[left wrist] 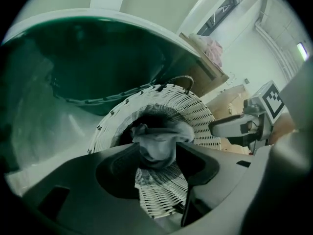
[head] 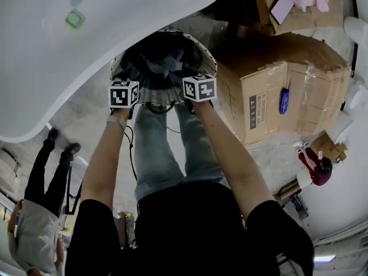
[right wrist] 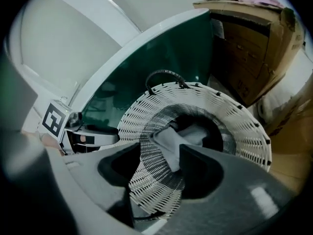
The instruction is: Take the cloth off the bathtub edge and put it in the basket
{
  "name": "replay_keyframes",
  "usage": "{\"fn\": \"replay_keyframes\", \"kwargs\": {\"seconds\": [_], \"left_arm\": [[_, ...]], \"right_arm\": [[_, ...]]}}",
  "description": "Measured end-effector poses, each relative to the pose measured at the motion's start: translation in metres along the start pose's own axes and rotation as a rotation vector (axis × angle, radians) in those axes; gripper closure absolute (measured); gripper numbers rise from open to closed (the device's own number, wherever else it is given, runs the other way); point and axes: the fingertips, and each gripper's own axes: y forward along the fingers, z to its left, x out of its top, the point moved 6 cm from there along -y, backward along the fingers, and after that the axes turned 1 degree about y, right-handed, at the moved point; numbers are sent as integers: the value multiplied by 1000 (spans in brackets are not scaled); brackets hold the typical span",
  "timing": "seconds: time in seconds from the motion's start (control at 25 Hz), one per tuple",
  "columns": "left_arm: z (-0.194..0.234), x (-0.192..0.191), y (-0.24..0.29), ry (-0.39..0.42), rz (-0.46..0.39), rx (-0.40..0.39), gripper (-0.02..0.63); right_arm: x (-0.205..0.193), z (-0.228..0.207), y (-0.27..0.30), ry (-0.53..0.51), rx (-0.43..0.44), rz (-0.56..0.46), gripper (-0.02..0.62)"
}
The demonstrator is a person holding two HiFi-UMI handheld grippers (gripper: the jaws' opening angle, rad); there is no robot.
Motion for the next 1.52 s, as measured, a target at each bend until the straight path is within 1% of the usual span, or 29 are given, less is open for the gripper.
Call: {"fn": "replay_keyframes", "kwargs": {"seconds": [0.12, 0.32, 0.56, 0.64, 0.68, 0.76, 0.8, 0.88, 0.92, 0.96, 1.0, 1.04, 1.12, 1.28, 1.52], "left_arm": [[-2, -1, -2, -2, -4, -3, 339], [-5, 4, -8, 0, -14, -5, 314], [-11, 11, -27, -8, -38, -9, 310], [-16, 15, -38, -9, -50, -15, 311], [-19, 18, -45, -7, -60, -20, 316], [-25, 24, -62, -6, -84, -30, 334], [-28, 27, -71, -7, -97, -34, 357], [-35, 33, -90, -5, -125, -31, 432], [-38, 36, -100, -2, -138, -26, 487], [-42, 39, -110, 0, -149, -22, 551], [-46, 41, -119, -1, -158, -22, 583], [-50, 42, -128, -4, -168, -26, 591], [-56, 41, -145, -10, -192, -28, 591], [-67, 41, -182, -7, -246, -8, 592], [-83, 51, -248, -34, -332, 5, 592]], "right_arm": [[2, 4, -1, -3, 6, -2, 347], [9, 8, -6, -18, 7, 0, 347], [13, 18, -20, -43, 11, -2, 347], [16, 26, -29, -56, 24, 1, 348], [18, 32, -33, -65, 34, 0, 359], [26, 46, -45, -90, 53, -14, 411], [31, 53, -52, -103, 59, -24, 434], [40, 68, -66, -128, 74, -47, 472], [45, 75, -72, -140, 82, -57, 499], [49, 82, -78, -152, 92, -66, 534], [53, 90, -84, -162, 107, -72, 576], [56, 99, -90, -171, 124, -76, 598], [59, 116, -101, -194, 157, -79, 598], [68, 145, -127, -243, 178, -98, 598], [83, 185, -171, -269, 225, -164, 600]]}}
